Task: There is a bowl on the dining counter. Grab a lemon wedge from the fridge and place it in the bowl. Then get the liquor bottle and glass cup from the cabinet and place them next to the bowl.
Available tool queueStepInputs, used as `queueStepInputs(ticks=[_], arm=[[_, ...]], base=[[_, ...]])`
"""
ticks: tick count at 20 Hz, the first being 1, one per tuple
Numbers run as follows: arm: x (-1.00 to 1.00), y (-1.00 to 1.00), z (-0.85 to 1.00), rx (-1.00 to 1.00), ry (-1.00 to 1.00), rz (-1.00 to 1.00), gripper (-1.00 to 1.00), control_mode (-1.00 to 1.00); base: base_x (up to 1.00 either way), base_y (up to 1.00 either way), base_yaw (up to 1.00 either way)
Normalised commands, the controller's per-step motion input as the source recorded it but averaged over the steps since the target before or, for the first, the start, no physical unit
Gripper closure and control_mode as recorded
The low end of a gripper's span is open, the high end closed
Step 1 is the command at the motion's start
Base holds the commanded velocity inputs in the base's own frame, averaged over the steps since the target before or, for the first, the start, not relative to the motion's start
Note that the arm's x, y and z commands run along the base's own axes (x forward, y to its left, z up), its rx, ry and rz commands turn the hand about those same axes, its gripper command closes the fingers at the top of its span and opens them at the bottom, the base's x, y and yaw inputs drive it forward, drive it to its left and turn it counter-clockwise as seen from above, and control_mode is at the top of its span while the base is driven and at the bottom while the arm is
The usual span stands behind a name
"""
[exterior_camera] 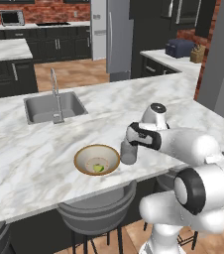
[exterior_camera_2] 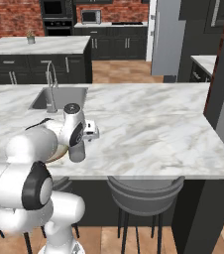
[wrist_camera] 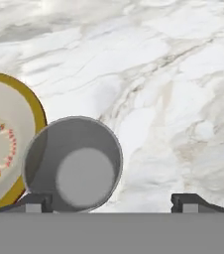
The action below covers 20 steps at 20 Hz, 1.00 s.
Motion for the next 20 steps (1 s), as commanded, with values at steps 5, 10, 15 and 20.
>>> queueStepInputs(ticks=[5,10,15,20], arm=[[-0.96,0.10,1.00,0.00,-0.26,0.00,-1.00,-1.00],[-0.98,0.23,1.00,0.00,-0.23,0.00,-1.00,-1.00],[-0.96,0.21,1.00,0.00,-0.09,0.00,-1.00,-1.00],[-0.92,0.12,1.00,0.02,0.00,0.00,-1.00,-1.00]], base=[[0.00,0.00,0.00],[0.00,0.00,0.00],[0.00,0.00,0.00],[0.00,0.00,0.00]])
